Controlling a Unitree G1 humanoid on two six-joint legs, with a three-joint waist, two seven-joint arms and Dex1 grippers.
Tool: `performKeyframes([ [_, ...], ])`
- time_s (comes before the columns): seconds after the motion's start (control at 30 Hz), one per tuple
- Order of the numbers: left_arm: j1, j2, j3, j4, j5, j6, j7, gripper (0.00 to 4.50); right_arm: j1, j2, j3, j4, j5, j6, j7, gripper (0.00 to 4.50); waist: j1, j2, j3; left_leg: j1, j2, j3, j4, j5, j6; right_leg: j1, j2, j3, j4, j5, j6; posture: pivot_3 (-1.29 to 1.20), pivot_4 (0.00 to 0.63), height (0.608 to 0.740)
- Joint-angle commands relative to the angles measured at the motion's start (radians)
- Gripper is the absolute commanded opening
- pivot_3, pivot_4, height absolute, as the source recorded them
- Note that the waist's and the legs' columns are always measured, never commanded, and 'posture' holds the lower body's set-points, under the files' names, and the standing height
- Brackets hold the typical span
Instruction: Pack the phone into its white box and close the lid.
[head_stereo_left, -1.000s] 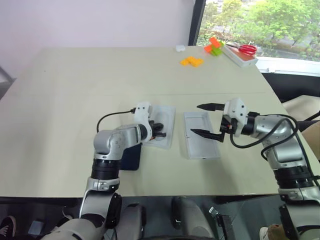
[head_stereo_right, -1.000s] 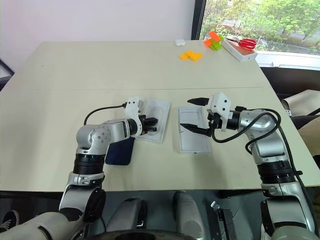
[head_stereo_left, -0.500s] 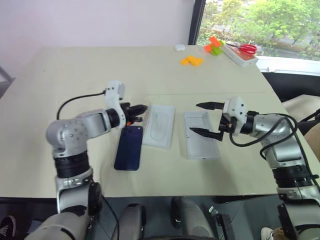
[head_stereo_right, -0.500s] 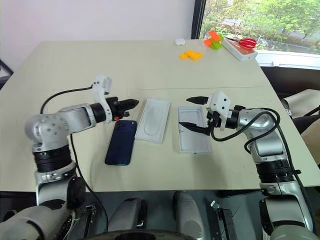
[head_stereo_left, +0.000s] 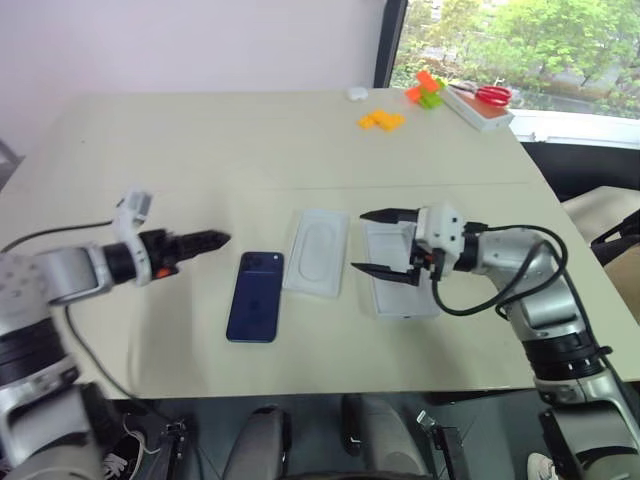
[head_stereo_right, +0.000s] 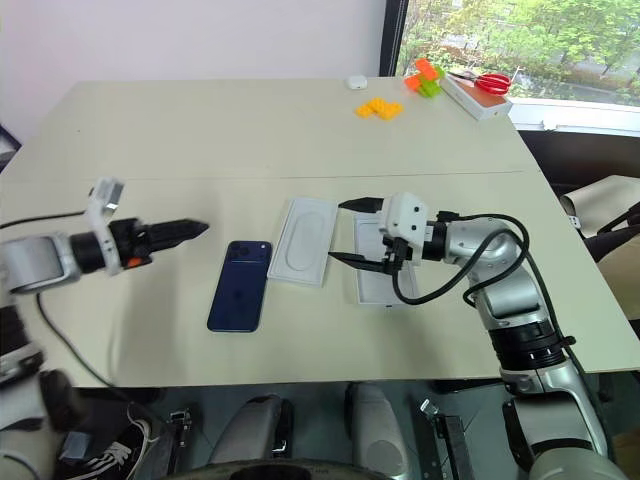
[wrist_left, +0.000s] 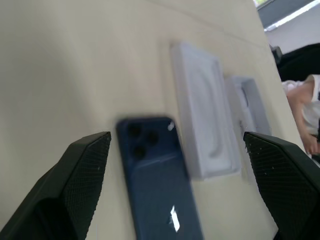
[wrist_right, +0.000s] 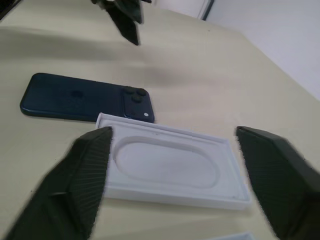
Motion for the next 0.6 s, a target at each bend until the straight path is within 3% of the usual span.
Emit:
performKeyframes([
  [0.03, 0.076, 0.114, -0.035, -0.006, -0.109, 0.008, -0.040, 4.50, 0.005, 0.023, 0.062, -0.064, -0.096, -0.134, -0.028, 2.29, 0.001, 0.000, 0.000, 0.000, 0.000, 0.000, 0.000, 0.000, 0.000, 0.000, 0.000, 0.000, 0.000, 0.000, 0.000, 0.00, 0.150, 0.740],
  [0.17, 0.105, 0.139, -0.060, 0.000, -0.175, 0.008, -0.013, 4.50, 0.036, 0.050, 0.144, -0.070, -0.176, -0.241, -0.042, 0.14, 0.014, -0.001, 0.000, 0.000, -0.001, -0.001, 0.000, 0.000, 0.000, 0.001, -0.001, -0.002, -0.001, 0.000, 0.000, 0.00, 0.150, 0.740],
  [0.43, 0.104, 0.019, -0.086, -0.025, -0.188, 0.008, 0.124, 4.50, 0.027, 0.034, 0.301, 0.075, -0.421, -0.561, -0.073, 0.06, 0.005, -0.001, 0.000, 0.001, -0.001, -0.001, 0.000, 0.000, 0.000, 0.002, -0.001, -0.001, -0.001, 0.000, 0.000, 0.00, 0.150, 0.740],
  [0.6, 0.110, -0.036, -0.102, -0.023, -0.198, 0.008, 0.180, 4.50, -0.026, 0.057, 0.378, 0.205, -0.606, -0.703, -0.165, 0.06, 0.001, -0.001, 0.000, 0.002, 0.000, -0.001, 0.000, 0.001, -0.002, 0.001, 0.000, 0.000, 0.000, 0.000, -0.001, 0.00, 0.150, 0.740],
])
